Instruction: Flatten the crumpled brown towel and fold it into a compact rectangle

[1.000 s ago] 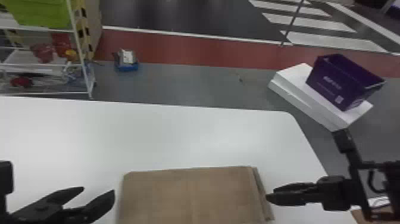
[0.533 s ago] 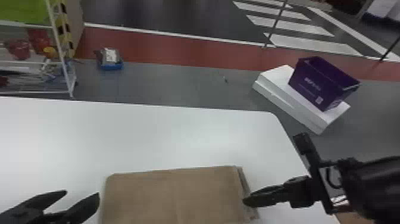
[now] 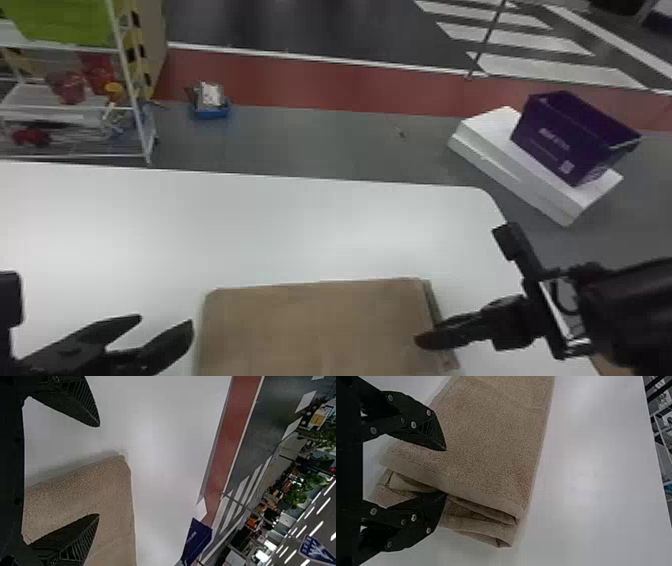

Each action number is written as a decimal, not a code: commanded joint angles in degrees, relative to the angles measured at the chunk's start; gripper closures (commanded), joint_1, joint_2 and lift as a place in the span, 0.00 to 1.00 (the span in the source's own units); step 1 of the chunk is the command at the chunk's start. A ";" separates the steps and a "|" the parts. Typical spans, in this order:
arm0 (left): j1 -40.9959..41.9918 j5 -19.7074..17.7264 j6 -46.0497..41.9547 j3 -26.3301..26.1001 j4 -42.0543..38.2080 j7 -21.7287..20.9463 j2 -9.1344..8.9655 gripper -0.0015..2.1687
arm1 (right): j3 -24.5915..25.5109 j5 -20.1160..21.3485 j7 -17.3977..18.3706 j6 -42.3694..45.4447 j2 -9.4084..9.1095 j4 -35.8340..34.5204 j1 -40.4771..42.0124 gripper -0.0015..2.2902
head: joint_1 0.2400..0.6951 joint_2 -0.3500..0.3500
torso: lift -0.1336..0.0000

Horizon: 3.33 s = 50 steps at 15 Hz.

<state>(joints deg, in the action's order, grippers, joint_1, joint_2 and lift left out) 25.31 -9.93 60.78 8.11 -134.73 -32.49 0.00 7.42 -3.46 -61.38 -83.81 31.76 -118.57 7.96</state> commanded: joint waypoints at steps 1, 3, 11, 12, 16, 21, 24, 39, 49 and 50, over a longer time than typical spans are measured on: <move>0.00 0.00 0.01 0.16 -0.19 -0.03 -0.15 0.04 | 1.11 -0.32 -0.59 0.00 0.32 -0.08 -0.13 0.26 | 1.00 0.17 | 0.07; 0.09 0.00 0.01 0.16 -0.36 0.05 -0.15 0.04 | 1.90 -0.32 -1.03 -0.53 1.37 -0.34 -0.13 0.26 | 1.00 0.16 | 0.07; 0.00 0.09 0.01 0.07 -0.27 0.05 -0.15 0.04 | -2.23 2.05 -1.03 -0.53 1.72 1.68 -1.80 0.26 | 1.00 0.13 | 0.07; 0.00 0.09 0.01 0.16 -0.27 0.05 -0.15 0.04 | -3.03 2.58 -1.03 -0.53 1.72 1.85 -2.24 0.26 | 1.00 0.14 | 0.07; 0.09 0.00 0.01 0.33 -0.27 -0.03 -0.15 0.04 | -2.76 2.31 -1.20 -0.70 1.72 1.85 -2.51 0.34 | 1.00 0.16 | 0.07; 0.00 0.09 0.01 0.24 -0.01 -0.03 -0.15 0.04 | -2.23 1.87 -1.11 -0.35 1.28 2.03 -2.51 0.45 | 1.00 0.16 | 0.07; 0.09 0.00 0.01 0.24 -0.01 -0.03 -0.15 0.04 | -1.97 1.26 -1.11 -0.17 0.67 2.29 -2.95 0.45 | 1.00 0.16 | 0.07; -0.44 0.09 0.01 -0.20 0.87 0.05 -0.15 0.04 | 5.24 -0.85 -3.84 4.40 2.25 1.77 2.50 0.45 | 1.00 0.07 | 0.07; -0.26 0.00 0.01 0.07 0.69 -0.12 -0.15 0.04 | 5.94 -4.89 -4.72 -2.11 -0.65 -4.30 0.57 0.45 | 1.00 0.18 | 0.07; -0.18 0.00 0.01 0.16 0.61 -0.12 -0.15 0.04 | 6.55 -4.98 -5.16 -2.63 -0.65 -5.53 0.48 0.45 | 1.00 0.19 | 0.07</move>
<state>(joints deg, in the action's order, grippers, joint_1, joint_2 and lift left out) 25.06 -9.92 60.78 8.21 -134.01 -32.61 0.00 13.29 -8.24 -66.31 -85.37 31.19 -122.38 8.50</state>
